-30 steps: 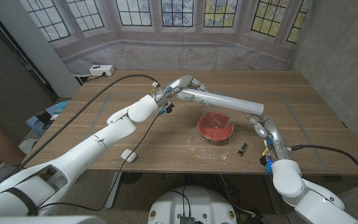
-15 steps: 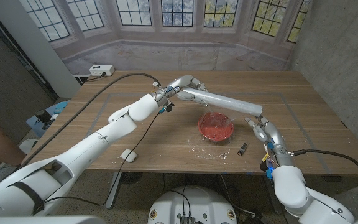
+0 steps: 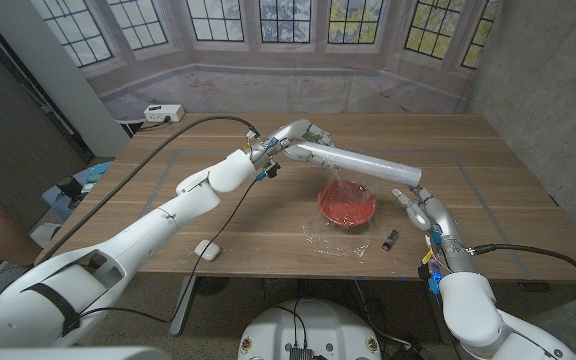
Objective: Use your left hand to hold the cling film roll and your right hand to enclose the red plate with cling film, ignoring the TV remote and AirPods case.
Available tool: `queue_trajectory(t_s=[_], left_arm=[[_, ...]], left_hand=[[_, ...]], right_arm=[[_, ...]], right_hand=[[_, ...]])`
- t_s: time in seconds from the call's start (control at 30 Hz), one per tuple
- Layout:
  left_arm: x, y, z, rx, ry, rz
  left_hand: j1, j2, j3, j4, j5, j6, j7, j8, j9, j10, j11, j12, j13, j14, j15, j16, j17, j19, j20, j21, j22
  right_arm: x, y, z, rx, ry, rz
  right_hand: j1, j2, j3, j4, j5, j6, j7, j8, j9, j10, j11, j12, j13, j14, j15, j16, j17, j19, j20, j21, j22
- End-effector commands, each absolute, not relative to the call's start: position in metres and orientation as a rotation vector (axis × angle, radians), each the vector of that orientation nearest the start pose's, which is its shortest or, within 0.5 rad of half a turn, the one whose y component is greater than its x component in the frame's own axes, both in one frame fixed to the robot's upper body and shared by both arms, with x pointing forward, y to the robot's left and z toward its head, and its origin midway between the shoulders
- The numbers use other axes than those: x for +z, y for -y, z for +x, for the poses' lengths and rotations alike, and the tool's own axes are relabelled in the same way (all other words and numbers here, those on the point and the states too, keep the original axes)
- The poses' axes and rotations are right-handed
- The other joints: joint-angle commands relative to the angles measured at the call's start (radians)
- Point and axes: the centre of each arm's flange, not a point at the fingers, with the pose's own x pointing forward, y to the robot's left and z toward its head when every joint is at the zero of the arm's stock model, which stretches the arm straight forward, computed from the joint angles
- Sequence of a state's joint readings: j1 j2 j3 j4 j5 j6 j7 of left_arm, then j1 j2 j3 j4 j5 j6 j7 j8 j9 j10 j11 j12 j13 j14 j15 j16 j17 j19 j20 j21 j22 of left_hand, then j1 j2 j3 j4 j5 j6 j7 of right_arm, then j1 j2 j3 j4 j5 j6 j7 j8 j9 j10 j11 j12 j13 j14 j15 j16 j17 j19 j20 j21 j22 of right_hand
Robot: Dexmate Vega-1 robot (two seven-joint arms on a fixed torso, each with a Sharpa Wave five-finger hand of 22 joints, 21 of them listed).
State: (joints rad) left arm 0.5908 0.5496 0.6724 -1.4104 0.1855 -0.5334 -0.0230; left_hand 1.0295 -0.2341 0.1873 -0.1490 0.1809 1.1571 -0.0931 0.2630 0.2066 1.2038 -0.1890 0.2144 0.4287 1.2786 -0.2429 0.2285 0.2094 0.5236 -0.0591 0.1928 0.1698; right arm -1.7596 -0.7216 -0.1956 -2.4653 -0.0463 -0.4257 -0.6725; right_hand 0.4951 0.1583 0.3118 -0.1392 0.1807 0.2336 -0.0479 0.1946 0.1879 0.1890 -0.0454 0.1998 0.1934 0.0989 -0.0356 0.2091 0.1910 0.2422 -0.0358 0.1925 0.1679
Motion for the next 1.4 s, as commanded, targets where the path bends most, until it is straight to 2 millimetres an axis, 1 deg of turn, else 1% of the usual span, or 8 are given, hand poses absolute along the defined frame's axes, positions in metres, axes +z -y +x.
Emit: queue_trajectory(t_s=[0.03, 0.1, 0.27, 0.5, 0.63, 1.03, 1.23, 1.4], left_arm=[[0.053, -0.113, 0.597, -0.498, 1.101, 0.95], [0.053, -0.113, 0.598, -0.499, 1.101, 0.947], [0.051, -0.115, 0.598, -0.497, 1.097, 0.944], [0.051, -0.117, 0.601, -0.494, 1.088, 0.951], [0.05, -0.117, 0.602, -0.496, 1.09, 0.95], [0.047, -0.115, 0.608, -0.507, 1.096, 0.951], [0.047, -0.114, 0.611, -0.501, 1.103, 0.958], [0.046, -0.114, 0.615, -0.501, 1.113, 0.96]], left_hand=[[0.319, 0.328, -0.004, 0.001, 0.003, 0.007, -0.005, 0.005, 0.005, 0.001, 0.001, 0.0, 0.005, -0.004, 0.001, -0.005, -0.001, 0.002, -0.007, 0.003, 0.003], [0.319, 0.328, -0.004, 0.001, 0.003, 0.004, -0.007, 0.004, 0.005, 0.0, 0.001, -0.001, 0.004, -0.004, 0.001, -0.005, -0.001, 0.001, -0.007, 0.003, 0.003], [0.319, 0.328, -0.004, 0.001, 0.003, 0.006, -0.007, 0.004, 0.005, 0.001, 0.0, 0.0, 0.005, -0.004, 0.001, -0.006, -0.001, 0.002, -0.007, 0.003, 0.003], [0.32, 0.328, -0.005, 0.0, 0.003, 0.005, -0.004, 0.004, 0.004, 0.001, 0.0, 0.0, 0.005, -0.004, 0.001, -0.006, -0.002, 0.002, -0.008, 0.003, 0.004], [0.319, 0.328, -0.005, 0.001, 0.003, 0.006, -0.008, 0.005, 0.004, 0.002, 0.0, 0.001, 0.006, -0.004, 0.001, -0.006, -0.002, 0.002, -0.008, 0.003, 0.004], [0.319, 0.329, -0.005, 0.001, 0.003, 0.007, -0.005, 0.005, 0.004, 0.001, -0.001, 0.0, 0.006, -0.002, 0.001, -0.005, -0.002, 0.002, -0.009, 0.003, 0.003], [0.319, 0.33, -0.006, 0.001, 0.003, 0.008, -0.006, 0.006, 0.004, 0.001, -0.001, 0.0, 0.007, -0.002, 0.001, -0.004, -0.001, 0.001, -0.009, 0.003, 0.003], [0.319, 0.329, -0.006, 0.0, 0.003, 0.007, -0.005, 0.006, 0.004, 0.001, 0.0, 0.0, 0.006, -0.003, 0.001, -0.005, -0.001, 0.001, -0.009, 0.003, 0.003]], right_arm=[[-0.131, 0.227, 0.377, -0.235, 0.407, -0.572], [-0.134, 0.228, 0.38, -0.235, 0.391, -0.574], [-0.145, 0.231, 0.387, -0.23, 0.358, -0.553], [-0.15, 0.228, 0.385, -0.22, 0.344, -0.548], [-0.15, 0.224, 0.381, -0.206, 0.343, -0.555], [-0.143, 0.211, 0.364, -0.182, 0.356, -0.622], [-0.141, 0.201, 0.354, -0.162, 0.358, -0.668], [-0.141, 0.194, 0.352, -0.149, 0.366, -0.702]], right_hand=[[0.006, 0.001, 0.003, 0.004, 0.004, 0.006, 0.002, 0.003, 0.003, 0.002, -0.003, -0.003, 0.004, 0.01, -0.058, -0.001, 0.002, 0.007, -0.045, -0.002, 0.001], [0.005, 0.001, 0.003, 0.004, 0.004, 0.007, 0.004, 0.003, 0.003, 0.003, -0.001, -0.002, 0.004, 0.011, -0.056, -0.001, 0.003, 0.008, -0.042, -0.001, 0.001], [0.005, 0.001, 0.003, 0.004, 0.004, 0.005, 0.001, 0.002, 0.003, 0.001, -0.004, -0.003, 0.004, 0.01, -0.058, -0.002, 0.003, 0.006, -0.046, -0.002, 0.001], [0.005, 0.001, 0.003, 0.004, 0.004, 0.005, 0.005, 0.002, 0.003, 0.002, -0.001, -0.003, 0.004, 0.011, -0.056, -0.001, 0.003, 0.007, -0.045, -0.002, 0.001], [0.006, 0.002, 0.003, 0.004, 0.004, 0.004, 0.002, 0.002, 0.003, 0.001, -0.004, -0.003, 0.004, 0.009, -0.059, -0.002, 0.003, 0.007, -0.048, -0.002, 0.001], [0.008, 0.002, 0.004, 0.003, 0.004, 0.012, 0.008, 0.005, 0.003, 0.008, 0.001, -0.001, 0.004, 0.017, -0.054, 0.001, 0.002, 0.014, -0.046, 0.0, 0.001], [0.009, 0.002, 0.005, 0.002, 0.004, 0.014, 0.009, 0.005, 0.003, 0.011, 0.002, 0.0, 0.004, 0.019, -0.054, 0.001, 0.002, 0.019, -0.048, 0.002, 0.001], [0.011, 0.002, 0.006, 0.001, 0.005, 0.016, 0.011, 0.005, 0.003, 0.012, 0.004, 0.0, 0.004, 0.024, -0.052, 0.003, 0.002, 0.025, -0.047, 0.004, 0.001]])
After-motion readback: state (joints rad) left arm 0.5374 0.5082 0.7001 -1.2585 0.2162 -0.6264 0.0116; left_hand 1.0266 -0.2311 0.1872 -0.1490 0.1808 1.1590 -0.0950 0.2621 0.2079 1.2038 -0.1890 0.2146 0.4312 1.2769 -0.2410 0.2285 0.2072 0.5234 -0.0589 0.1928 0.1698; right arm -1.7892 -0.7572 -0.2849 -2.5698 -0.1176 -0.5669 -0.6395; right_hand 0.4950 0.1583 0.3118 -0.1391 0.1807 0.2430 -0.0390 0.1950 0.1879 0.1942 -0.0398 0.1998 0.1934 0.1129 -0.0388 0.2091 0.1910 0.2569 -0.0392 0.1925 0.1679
